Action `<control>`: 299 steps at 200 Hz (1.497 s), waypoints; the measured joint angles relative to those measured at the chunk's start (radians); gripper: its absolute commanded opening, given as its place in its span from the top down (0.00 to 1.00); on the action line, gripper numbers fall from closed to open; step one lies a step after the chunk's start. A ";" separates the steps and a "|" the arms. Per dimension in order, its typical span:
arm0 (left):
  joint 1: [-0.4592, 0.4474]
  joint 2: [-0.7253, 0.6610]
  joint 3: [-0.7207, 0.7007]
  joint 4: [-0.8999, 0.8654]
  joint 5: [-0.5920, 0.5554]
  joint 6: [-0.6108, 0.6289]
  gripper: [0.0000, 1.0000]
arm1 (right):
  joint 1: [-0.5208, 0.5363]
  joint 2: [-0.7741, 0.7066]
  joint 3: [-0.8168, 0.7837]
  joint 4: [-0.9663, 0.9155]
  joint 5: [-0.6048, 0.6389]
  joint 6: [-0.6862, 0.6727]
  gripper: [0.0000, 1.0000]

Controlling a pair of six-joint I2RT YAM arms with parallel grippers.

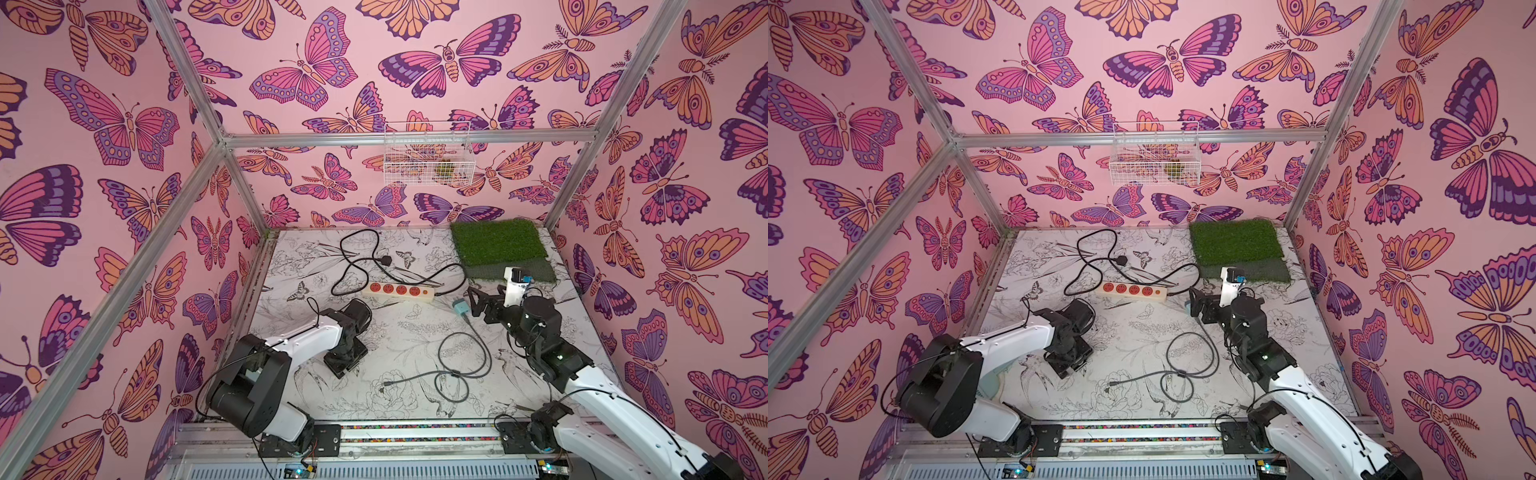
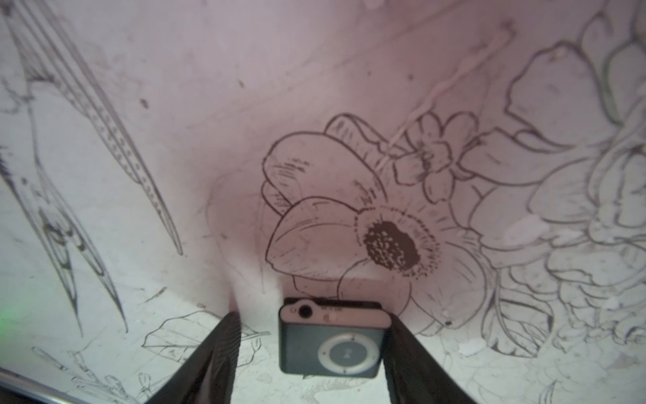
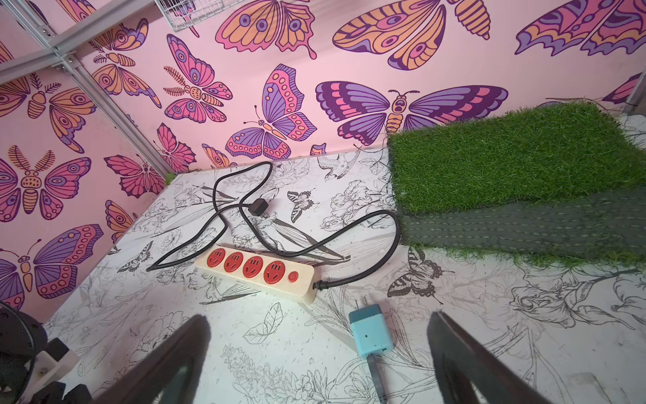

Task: Charge mp3
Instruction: Pick up the MP3 player from the center of the board.

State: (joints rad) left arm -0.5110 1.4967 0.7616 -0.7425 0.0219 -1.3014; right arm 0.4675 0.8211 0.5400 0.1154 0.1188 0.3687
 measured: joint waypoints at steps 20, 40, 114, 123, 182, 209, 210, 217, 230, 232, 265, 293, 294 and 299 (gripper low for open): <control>0.000 0.002 0.001 -0.004 0.000 0.000 0.43 | 0.000 0.000 0.000 0.000 0.001 0.000 0.01; -0.001 0.003 0.002 -0.005 0.000 0.000 0.43 | 0.000 0.000 0.000 0.000 0.001 0.000 0.01; -0.002 0.019 0.014 -0.006 0.007 -0.001 0.49 | 0.000 0.000 0.000 0.000 0.004 0.000 0.01; -0.002 0.020 0.015 -0.006 0.007 -0.001 0.49 | 0.000 0.000 0.000 0.000 0.004 0.000 0.01; -0.002 0.025 0.021 -0.008 0.008 0.000 0.61 | 0.001 0.006 0.000 0.000 0.004 0.000 0.01; -0.002 0.027 0.023 -0.010 0.008 -0.001 0.77 | 0.003 0.012 0.000 0.000 0.004 0.000 0.01; -0.002 0.027 0.023 -0.010 0.008 -0.001 0.78 | 0.003 0.012 0.000 0.000 0.004 0.000 0.01; -0.002 0.028 0.024 -0.010 0.008 0.000 0.84 | 0.004 0.012 0.000 0.000 0.004 0.000 0.01; -0.002 0.031 0.027 -0.010 0.010 0.000 0.97 | 0.006 0.012 0.000 0.000 0.004 0.000 0.01; -0.002 0.032 0.027 -0.010 0.010 0.000 1.00 | 0.006 0.012 0.000 0.000 0.005 0.000 0.01; -0.002 0.040 0.035 -0.010 0.013 0.000 1.00 | 0.006 0.013 0.000 0.000 0.008 -0.003 0.01; -0.002 0.043 0.040 -0.010 0.015 0.005 1.00 | 0.009 0.028 0.006 -0.007 0.003 -0.009 0.02; -0.001 0.043 0.040 -0.010 0.015 0.006 1.00 | 0.010 0.029 0.006 -0.008 0.003 -0.010 0.02; 0.001 0.042 0.040 -0.010 0.016 0.007 1.00 | 0.012 0.035 0.011 -0.014 -0.002 -0.012 0.02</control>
State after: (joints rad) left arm -0.5102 1.5383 0.8021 -0.7525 0.0376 -1.2942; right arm 0.4797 0.8558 0.5514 0.1013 0.1165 0.3565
